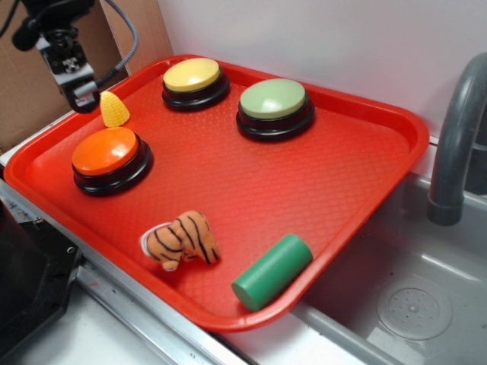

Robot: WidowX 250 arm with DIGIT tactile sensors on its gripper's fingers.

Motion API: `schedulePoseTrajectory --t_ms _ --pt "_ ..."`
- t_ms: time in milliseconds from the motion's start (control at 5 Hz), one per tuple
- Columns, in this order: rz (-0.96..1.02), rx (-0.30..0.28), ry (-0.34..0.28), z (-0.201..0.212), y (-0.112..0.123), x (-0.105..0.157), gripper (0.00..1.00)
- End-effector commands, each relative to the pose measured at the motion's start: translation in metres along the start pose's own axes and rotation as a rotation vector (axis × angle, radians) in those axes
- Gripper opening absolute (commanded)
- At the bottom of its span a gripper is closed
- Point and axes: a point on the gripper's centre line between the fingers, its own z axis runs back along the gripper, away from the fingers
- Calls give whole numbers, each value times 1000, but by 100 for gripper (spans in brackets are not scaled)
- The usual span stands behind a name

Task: Push the orange button.

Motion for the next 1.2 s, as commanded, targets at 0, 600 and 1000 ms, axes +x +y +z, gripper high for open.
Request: schedulePoseTrajectory --t_ms 0,600,1000 --pt "-47 49 -37 16 -1 19 100" --pt "13 -18 -32 43 -4 22 100" --pt "52 -4 -68 50 -12 26 100"
